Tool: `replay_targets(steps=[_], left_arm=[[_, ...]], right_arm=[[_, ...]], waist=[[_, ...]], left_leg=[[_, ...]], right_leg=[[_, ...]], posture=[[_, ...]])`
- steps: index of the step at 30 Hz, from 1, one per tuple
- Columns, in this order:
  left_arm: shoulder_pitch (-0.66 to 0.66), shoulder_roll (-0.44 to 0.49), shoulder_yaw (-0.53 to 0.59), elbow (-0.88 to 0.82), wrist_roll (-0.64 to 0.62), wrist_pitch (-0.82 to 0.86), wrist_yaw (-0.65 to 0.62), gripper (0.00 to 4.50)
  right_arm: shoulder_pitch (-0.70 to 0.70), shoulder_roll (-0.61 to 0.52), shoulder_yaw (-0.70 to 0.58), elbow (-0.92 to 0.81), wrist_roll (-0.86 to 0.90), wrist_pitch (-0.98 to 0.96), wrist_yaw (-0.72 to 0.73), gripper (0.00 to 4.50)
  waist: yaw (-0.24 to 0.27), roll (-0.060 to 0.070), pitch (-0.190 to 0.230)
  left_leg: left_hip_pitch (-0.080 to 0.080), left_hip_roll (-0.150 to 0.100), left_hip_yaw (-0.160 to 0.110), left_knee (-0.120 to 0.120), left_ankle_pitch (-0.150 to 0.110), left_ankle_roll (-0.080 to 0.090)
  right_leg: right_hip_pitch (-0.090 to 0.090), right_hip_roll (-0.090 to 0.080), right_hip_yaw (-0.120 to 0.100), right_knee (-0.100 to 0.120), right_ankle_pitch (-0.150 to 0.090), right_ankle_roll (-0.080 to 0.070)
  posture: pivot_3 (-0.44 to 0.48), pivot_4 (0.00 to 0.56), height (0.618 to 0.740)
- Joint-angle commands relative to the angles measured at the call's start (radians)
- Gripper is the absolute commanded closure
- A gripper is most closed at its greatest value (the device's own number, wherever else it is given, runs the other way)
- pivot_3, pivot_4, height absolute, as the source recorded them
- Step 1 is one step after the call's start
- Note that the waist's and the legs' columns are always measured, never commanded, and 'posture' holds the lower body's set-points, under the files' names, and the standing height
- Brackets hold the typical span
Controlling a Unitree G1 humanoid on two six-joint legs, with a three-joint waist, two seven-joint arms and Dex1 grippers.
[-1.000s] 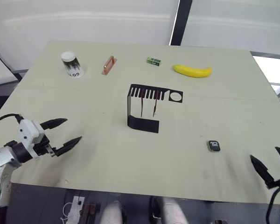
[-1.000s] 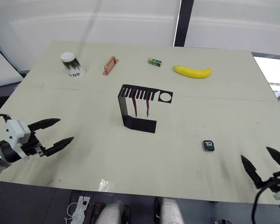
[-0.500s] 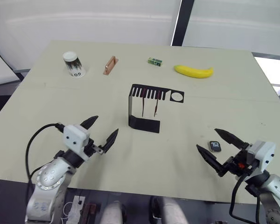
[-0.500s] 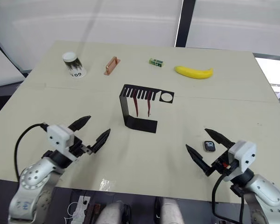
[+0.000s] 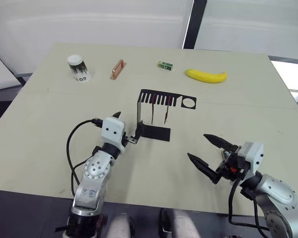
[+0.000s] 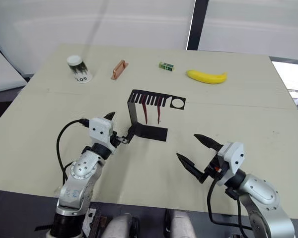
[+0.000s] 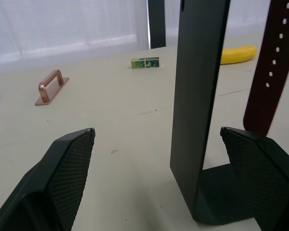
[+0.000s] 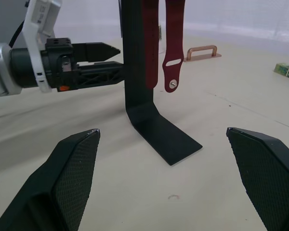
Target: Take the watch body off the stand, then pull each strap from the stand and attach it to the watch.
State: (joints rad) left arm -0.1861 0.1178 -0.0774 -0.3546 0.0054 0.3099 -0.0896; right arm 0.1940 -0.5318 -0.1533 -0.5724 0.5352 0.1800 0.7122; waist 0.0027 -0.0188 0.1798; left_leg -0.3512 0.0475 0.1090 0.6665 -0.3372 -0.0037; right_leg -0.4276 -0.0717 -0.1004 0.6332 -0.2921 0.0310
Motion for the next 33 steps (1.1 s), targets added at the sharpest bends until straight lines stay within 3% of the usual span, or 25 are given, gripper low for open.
replay_targets(steps=[1, 13, 33], left_arm=[[-0.025, -0.015, -0.015, 0.012, 0.018, -0.048, 0.009, 0.0], [-0.132, -0.068, 0.011, 0.099, 0.028, -0.019, 0.063, 0.0], [-0.161, -0.136, -0.027, 0.109, 0.079, 0.017, 0.13, 0.0]], right_arm=[[0.001, 0.003, -0.005, -0.044, -0.001, 0.004, -0.022, 0.04], [-0.02, 0.018, 0.015, -0.044, -0.02, 0.016, -0.038, 0.04], [-0.026, 0.035, 0.027, -0.025, -0.048, 0.012, -0.046, 0.04]], waist=[[-0.001, 0.0, 0.0], [0.0, 0.0, 0.0], [0.0, 0.0, 0.0]], left_leg=[[0.0, 0.0, 0.0, 0.0, 0.0, 0.0], [0.0, 0.0, 0.0, 0.0, 0.0, 0.0], [0.0, 0.0, 0.0, 0.0, 0.001, 0.0]], right_leg=[[0.0, 0.0, 0.0, 0.0, 0.0, 0.0], [0.0, 0.0, -0.001, 0.0, 0.0, 0.0], [0.0, 0.0, -0.001, 0.002, 0.0, 0.0]], posture=[[0.0, 0.15, 0.74], [0.0, 0.15, 0.74], [0.0, 0.15, 0.74]])
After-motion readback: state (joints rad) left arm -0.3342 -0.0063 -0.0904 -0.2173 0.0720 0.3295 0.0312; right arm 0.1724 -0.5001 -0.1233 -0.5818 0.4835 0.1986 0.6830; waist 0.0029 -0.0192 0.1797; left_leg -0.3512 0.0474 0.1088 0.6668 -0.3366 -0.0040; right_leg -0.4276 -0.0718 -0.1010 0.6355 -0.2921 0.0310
